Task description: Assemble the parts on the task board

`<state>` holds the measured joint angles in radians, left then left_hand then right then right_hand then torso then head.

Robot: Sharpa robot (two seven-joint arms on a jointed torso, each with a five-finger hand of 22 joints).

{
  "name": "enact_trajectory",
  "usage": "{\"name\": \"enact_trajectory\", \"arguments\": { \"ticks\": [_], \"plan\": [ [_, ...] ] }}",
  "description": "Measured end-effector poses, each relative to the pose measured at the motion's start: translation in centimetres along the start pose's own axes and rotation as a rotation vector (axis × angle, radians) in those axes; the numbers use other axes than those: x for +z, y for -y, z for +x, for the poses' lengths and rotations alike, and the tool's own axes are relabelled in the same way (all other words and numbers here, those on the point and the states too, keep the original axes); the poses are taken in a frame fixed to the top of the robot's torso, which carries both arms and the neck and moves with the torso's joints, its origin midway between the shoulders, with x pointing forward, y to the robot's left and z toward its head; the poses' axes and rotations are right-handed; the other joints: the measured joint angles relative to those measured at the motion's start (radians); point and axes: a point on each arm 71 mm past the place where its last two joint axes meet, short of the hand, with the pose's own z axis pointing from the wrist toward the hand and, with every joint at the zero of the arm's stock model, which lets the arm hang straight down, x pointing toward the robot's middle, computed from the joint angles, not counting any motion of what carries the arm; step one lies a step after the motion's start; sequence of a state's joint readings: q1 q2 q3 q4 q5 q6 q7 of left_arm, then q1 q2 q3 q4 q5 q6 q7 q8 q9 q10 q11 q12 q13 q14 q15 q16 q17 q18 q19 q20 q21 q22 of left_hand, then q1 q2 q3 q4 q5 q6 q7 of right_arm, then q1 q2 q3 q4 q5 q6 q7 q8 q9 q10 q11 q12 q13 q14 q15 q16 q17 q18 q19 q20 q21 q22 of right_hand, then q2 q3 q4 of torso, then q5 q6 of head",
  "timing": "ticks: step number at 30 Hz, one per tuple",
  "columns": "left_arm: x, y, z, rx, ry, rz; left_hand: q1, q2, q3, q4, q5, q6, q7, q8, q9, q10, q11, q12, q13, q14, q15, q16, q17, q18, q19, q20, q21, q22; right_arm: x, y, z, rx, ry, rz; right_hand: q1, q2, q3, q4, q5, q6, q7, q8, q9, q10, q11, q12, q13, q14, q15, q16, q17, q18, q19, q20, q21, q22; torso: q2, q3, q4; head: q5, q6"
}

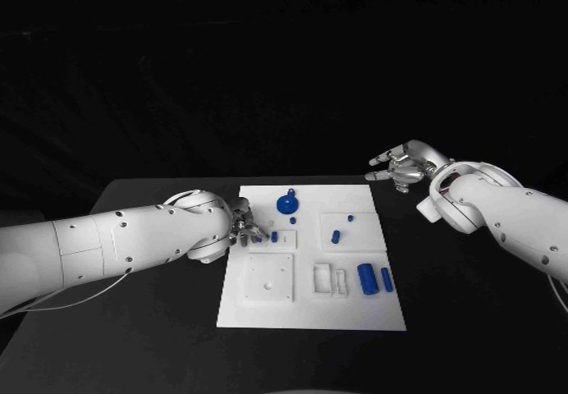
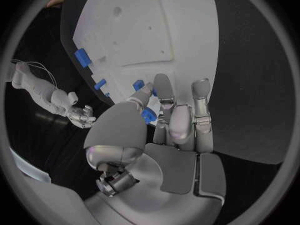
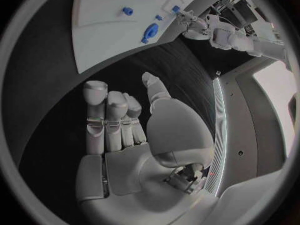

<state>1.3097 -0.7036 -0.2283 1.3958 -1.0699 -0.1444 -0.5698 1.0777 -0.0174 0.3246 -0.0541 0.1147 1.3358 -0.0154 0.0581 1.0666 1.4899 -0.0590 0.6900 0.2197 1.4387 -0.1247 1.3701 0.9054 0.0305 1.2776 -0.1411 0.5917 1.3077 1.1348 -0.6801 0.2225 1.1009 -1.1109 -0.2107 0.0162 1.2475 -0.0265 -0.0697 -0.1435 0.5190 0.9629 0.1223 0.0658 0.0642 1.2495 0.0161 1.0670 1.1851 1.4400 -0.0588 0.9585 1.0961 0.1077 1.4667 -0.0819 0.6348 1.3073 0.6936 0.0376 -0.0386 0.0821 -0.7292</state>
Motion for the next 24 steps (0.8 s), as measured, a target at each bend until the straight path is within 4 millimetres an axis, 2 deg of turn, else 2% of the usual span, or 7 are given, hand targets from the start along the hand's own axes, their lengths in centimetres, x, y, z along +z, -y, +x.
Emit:
{"name": "enact_trajectory", "arguments": {
  "ticks": [2, 8, 15, 17, 20, 22, 24],
  "plan": [
    [0.01, -0.05, 0.06, 0.000, -0.003, -0.001, 0.000, -0.003, -0.003, 0.003, -0.004, 0.019, -0.020, 0.012, 0.011, -0.018, -0.017, 0.000, 0.000, -0.003, -0.003, 0.000, 0.000, 0.000, 0.000, 0.000, 0.000, 0.000, 0.00, 0.00, 0.00, 0.000, 0.000, 0.000, 0.000, 0.000, 0.000, 0.000, 0.000, 0.000, 0.000, 0.000, 0.000, 0.000, 0.000, 0.000, 0.000, 0.000, 0.000, 0.000, 0.000, 0.000, 0.000, 0.000, 0.000, 0.000, 0.000, 0.0000, 0.0001, 0.000, 0.000],
    [0.03, -0.09, 0.03, 0.000, -0.004, -0.002, 0.008, -0.011, -0.007, 0.015, -0.004, 0.016, -0.027, 0.015, 0.013, -0.022, -0.022, 0.000, 0.000, -0.003, -0.004, 0.000, 0.000, 0.000, 0.000, 0.000, 0.000, 0.000, -0.01, 0.02, -0.01, 0.000, 0.000, 0.000, 0.000, 0.000, 0.000, 0.000, 0.000, 0.000, 0.000, 0.000, 0.000, 0.000, 0.000, 0.000, 0.000, 0.000, 0.000, 0.000, 0.000, 0.000, 0.000, 0.000, 0.000, 0.000, 0.000, 0.0003, 0.0002, 0.000, 0.000],
    [0.09, -0.29, 0.03, 0.000, -0.004, -0.007, 0.009, -0.036, -0.017, 0.067, -0.010, 0.029, -0.040, 0.015, 0.013, -0.029, -0.029, 0.000, -0.001, -0.003, -0.004, 0.000, 0.000, 0.000, 0.000, 0.000, 0.000, 0.000, -0.03, 0.04, -0.03, 0.000, 0.000, 0.001, 0.000, 0.000, 0.000, 0.000, 0.000, 0.000, 0.000, 0.000, 0.000, 0.000, 0.000, 0.000, 0.000, 0.000, 0.000, 0.000, 0.000, 0.000, 0.000, 0.000, 0.000, 0.000, 0.000, 0.0003, 0.0000, 0.000, 0.001],
    [0.12, -0.41, 0.06, 0.001, -0.004, -0.009, 0.007, -0.038, -0.086, 0.072, 0.019, 0.032, -0.049, 0.015, 0.017, -0.029, -0.029, 0.000, -0.001, -0.003, -0.004, 0.000, 0.000, 0.000, 0.000, 0.000, 0.000, 0.000, -0.03, 0.05, -0.04, 0.000, 0.000, 0.001, 0.000, 0.000, 0.000, 0.000, 0.000, 0.000, 0.000, 0.000, 0.000, 0.000, 0.000, 0.000, 0.000, 0.000, 0.000, 0.000, 0.000, 0.000, 0.000, 0.000, 0.000, 0.000, 0.000, 0.0003, 0.0000, 0.000, 0.001],
    [0.14, -0.55, 0.02, 0.000, -0.003, -0.013, 0.019, -0.028, -0.147, 0.083, 0.020, 0.031, -0.049, 0.015, 0.017, -0.029, -0.029, 0.000, -0.001, -0.003, -0.004, 0.000, 0.000, 0.000, 0.000, 0.000, 0.000, 0.000, -0.04, 0.06, -0.05, 0.000, 0.001, 0.001, 0.000, 0.000, 0.000, 0.000, 0.000, 0.000, 0.000, 0.000, 0.000, 0.000, 0.000, 0.000, 0.000, 0.000, 0.000, 0.000, 0.000, 0.000, 0.000, 0.000, 0.000, 0.000, 0.000, 0.0003, -0.0001, 0.000, 0.001],
    [0.15, -0.58, 0.07, 0.001, -0.004, -0.013, 0.021, -0.029, -0.153, 0.103, -0.012, 0.034, -0.045, 0.015, 0.016, -0.029, -0.029, 0.000, -0.001, -0.003, -0.004, 0.000, -0.001, 0.000, 0.000, 0.000, -0.003, 0.000, -0.04, 0.06, -0.05, 0.000, 0.001, 0.001, 0.000, 0.000, 0.000, 0.000, 0.000, 0.000, 0.000, 0.000, 0.000, 0.000, 0.000, 0.000, 0.000, 0.000, 0.000, 0.000, 0.000, 0.000, 0.000, 0.000, 0.000, 0.000, 0.000, 0.0002, -0.0001, -0.001, 0.001],
    [0.18, -0.76, 0.23, 0.003, -0.006, -0.019, 0.007, -0.059, -0.150, 0.150, -0.057, 0.040, -0.040, 0.015, 0.016, -0.029, -0.029, 0.000, -0.003, -0.003, -0.004, -0.004, -0.001, 0.000, 0.000, 0.000, -0.003, 0.000, -0.05, 0.07, -0.06, -0.001, 0.001, 0.001, 0.000, 0.000, 0.000, 0.000, 0.000, 0.000, 0.000, 0.000, 0.000, 0.000, 0.000, 0.000, 0.000, 0.000, 0.000, 0.000, 0.000, 0.000, 0.000, 0.000, 0.000, 0.000, 0.000, 0.0002, -0.0001, -0.002, 0.001]
  ]
}}
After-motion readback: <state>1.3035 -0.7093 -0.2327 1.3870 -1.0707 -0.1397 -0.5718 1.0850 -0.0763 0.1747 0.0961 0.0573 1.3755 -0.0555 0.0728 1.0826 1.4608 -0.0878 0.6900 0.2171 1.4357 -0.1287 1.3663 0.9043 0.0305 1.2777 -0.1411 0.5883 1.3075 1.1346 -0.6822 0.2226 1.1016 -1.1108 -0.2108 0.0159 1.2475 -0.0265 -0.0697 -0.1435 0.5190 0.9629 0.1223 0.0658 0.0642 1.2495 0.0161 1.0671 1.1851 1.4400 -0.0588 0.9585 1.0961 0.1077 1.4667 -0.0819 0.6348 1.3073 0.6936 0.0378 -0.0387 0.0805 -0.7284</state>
